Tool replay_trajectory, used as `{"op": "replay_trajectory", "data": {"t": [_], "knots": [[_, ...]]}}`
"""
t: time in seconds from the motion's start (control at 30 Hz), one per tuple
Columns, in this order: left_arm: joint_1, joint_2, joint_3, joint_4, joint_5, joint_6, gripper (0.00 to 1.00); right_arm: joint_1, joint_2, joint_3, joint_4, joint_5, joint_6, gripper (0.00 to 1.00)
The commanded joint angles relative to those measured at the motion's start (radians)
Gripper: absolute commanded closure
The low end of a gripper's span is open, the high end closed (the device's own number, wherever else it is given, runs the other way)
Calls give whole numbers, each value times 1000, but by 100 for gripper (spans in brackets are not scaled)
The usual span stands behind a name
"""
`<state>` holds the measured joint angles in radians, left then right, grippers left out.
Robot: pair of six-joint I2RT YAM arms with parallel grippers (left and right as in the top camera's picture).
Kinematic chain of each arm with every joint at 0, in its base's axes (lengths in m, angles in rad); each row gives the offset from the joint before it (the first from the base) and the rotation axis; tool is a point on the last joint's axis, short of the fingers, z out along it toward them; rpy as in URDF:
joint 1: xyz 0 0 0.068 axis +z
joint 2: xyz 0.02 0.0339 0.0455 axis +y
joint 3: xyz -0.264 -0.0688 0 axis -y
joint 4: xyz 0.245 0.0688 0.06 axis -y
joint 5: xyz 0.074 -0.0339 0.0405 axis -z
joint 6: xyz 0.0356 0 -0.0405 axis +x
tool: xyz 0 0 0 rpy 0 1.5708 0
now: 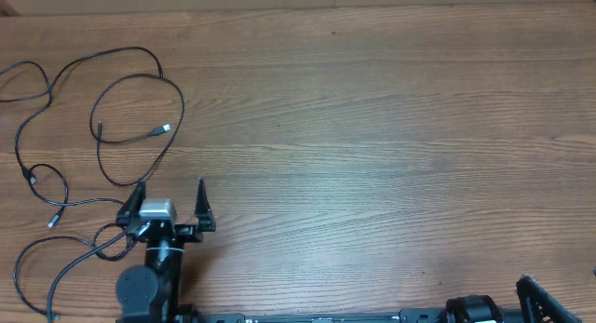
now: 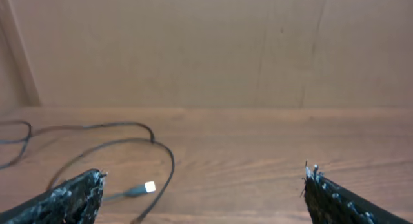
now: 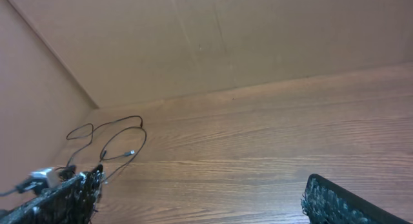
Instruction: Untangle cables
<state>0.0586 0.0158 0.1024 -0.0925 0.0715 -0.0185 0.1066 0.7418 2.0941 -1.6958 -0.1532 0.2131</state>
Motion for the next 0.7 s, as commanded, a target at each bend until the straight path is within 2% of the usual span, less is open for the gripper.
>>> {"op": "replay_trajectory", "data": {"t": [0.0, 0.07, 0.3, 0.67], "knots": [[-6, -13, -66, 55, 13, 19, 0, 7, -10, 1, 2, -6, 2, 0], [-2, -13, -100, 80, 6, 19, 1, 7, -10, 1, 2, -6, 2, 0], [13, -13, -98, 19, -3, 83, 0, 7, -10, 1, 2, -6, 2, 0], [14, -11, -98, 20, -1, 83, 0, 7, -10, 1, 2, -6, 2, 0]]}}
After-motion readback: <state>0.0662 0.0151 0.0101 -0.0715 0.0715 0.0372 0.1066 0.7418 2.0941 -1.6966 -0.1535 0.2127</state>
